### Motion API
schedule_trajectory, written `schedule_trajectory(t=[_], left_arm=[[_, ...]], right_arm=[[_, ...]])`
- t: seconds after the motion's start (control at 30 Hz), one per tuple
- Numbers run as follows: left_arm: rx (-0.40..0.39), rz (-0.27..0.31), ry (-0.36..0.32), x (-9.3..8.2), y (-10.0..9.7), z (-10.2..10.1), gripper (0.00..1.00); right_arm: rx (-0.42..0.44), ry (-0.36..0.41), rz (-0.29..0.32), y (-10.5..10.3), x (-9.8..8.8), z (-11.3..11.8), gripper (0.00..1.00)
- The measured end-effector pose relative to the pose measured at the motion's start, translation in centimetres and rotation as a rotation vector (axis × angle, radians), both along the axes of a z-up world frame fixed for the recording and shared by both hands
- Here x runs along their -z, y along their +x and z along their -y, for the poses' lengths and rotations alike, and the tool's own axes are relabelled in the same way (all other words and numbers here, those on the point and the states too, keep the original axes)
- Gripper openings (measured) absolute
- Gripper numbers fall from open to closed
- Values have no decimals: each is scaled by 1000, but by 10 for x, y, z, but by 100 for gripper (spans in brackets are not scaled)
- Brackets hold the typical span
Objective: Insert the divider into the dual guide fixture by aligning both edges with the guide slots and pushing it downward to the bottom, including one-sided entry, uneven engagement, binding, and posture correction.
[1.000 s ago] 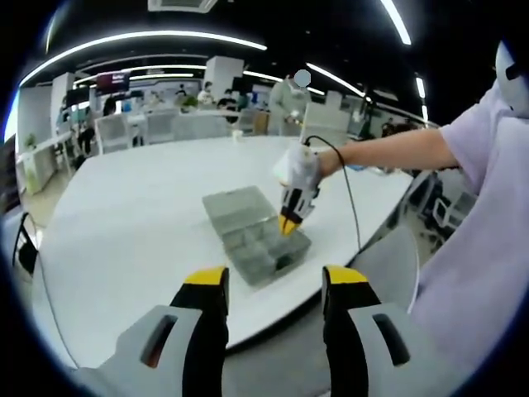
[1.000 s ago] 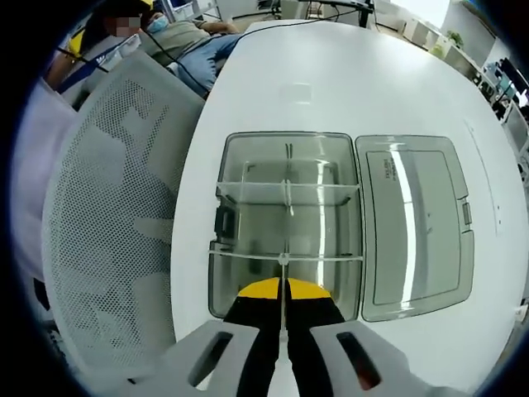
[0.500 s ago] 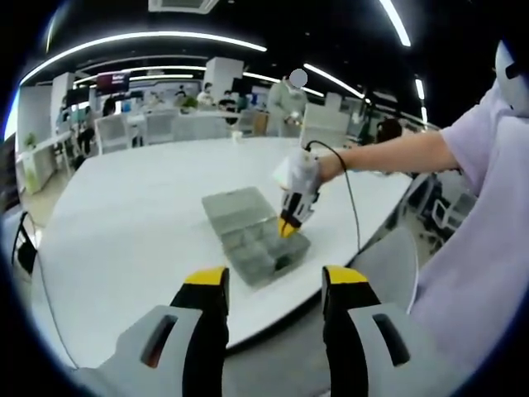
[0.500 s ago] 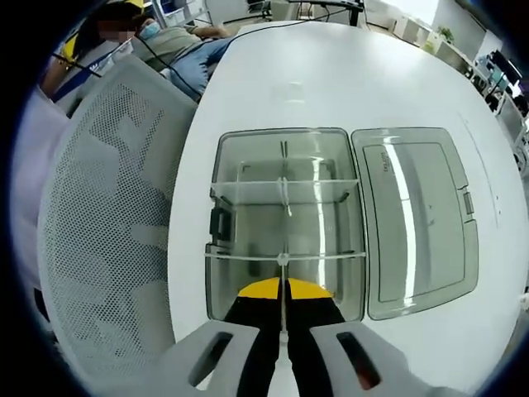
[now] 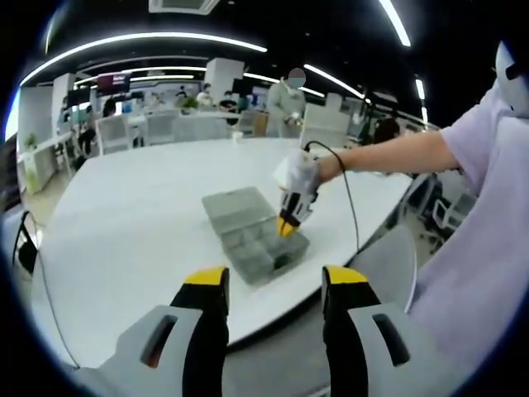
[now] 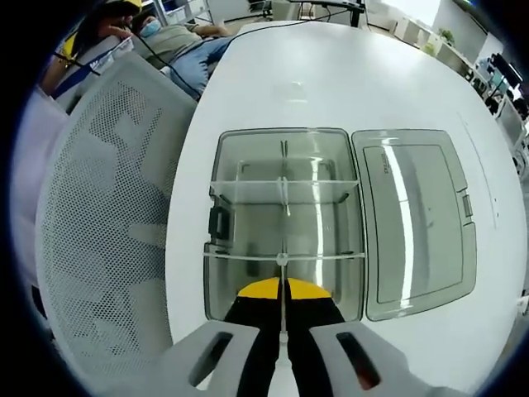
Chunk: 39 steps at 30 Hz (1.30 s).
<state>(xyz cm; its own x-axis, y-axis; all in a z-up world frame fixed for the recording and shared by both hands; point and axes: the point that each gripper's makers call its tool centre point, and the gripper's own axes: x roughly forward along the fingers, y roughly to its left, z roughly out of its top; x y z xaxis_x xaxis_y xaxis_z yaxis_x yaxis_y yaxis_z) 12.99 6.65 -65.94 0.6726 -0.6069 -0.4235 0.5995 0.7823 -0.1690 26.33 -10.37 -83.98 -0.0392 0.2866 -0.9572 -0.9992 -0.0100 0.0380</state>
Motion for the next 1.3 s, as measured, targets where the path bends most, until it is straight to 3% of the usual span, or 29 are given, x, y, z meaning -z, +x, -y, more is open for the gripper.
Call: schedule_trajectory(t=[0.73, 1.0, 1.3], left_arm=[[-28, 23, -4, -4, -8, -15, 43], [-1, 35, -13, -4, -5, -14, 43], [54, 49, -14, -5, 0, -12, 43]], right_arm=[[22, -60, 69, 1, 6, 3, 0], [117, 7, 94, 6, -9, 4, 9], [184, 91, 112, -4, -27, -2, 19]])
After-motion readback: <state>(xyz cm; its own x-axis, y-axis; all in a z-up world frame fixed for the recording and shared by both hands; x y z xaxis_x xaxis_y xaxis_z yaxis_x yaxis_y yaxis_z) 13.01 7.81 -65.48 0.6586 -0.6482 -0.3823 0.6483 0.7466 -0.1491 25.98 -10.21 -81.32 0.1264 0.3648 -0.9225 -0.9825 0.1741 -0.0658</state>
